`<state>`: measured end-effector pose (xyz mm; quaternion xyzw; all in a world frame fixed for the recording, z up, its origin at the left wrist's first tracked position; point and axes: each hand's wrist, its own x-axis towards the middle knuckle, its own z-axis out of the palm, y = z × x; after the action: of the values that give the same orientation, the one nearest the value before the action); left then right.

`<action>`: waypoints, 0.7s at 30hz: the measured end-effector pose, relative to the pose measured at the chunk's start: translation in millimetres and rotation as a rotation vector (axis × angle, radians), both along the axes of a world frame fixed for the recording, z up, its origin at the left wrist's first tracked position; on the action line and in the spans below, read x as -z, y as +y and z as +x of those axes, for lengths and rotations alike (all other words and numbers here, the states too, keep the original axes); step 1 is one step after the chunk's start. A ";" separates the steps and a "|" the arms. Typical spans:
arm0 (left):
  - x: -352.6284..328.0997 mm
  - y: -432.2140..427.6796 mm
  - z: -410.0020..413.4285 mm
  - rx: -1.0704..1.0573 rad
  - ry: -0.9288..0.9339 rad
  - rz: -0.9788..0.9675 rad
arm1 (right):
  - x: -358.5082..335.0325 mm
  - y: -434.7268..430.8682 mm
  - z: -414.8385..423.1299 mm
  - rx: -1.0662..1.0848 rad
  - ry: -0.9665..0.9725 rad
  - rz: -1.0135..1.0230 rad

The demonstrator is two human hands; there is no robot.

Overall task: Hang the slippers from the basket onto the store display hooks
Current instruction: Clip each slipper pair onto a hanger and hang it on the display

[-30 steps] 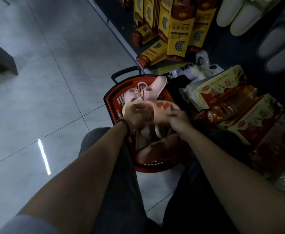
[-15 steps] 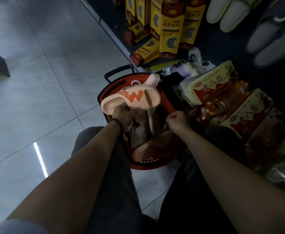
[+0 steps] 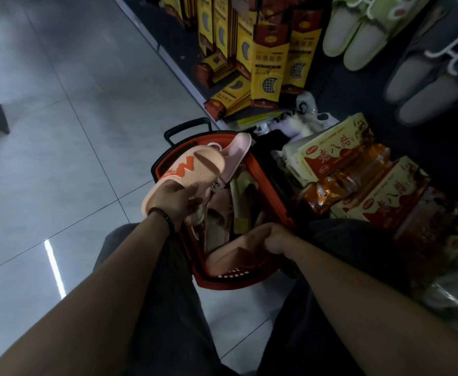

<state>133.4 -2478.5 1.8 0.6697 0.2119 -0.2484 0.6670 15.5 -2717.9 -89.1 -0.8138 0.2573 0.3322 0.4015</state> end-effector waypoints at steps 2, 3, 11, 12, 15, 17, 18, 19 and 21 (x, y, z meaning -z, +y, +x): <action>0.2 -2.5 -0.1 -0.050 0.029 -0.047 | -9.3 2.3 1.0 0.091 -0.017 -0.018; 3.1 -1.5 -1.1 -0.059 -0.012 -0.042 | -16.6 5.0 1.5 0.131 -0.037 -0.008; 7.6 -4.2 5.8 0.071 -0.004 -0.008 | -54.7 7.1 20.8 0.441 -0.417 0.213; -1.9 -6.7 2.5 0.062 0.023 0.020 | -56.1 6.2 21.9 0.467 -0.453 0.217; -10.7 -9.6 1.1 -0.007 0.106 -0.010 | -54.2 4.4 24.2 0.372 -0.503 0.158; -10.7 -15.4 -3.0 0.087 0.141 -0.002 | -54.3 5.9 24.2 0.345 -0.528 0.171; -13.5 -18.5 -5.7 0.134 0.138 0.001 | -51.8 6.6 25.4 0.354 -0.538 0.195; -13.8 -21.5 -8.5 0.172 0.144 -0.012 | -52.6 7.8 27.1 0.369 -0.525 0.213; -12.6 -22.7 -11.2 0.242 0.205 -0.017 | -53.5 10.1 31.5 0.393 -0.500 0.245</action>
<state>122.2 -2501.2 14.4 0.6558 0.1944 -0.3957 0.6129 46.9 -2707.9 -35.6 -0.7506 0.2611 0.0672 0.6032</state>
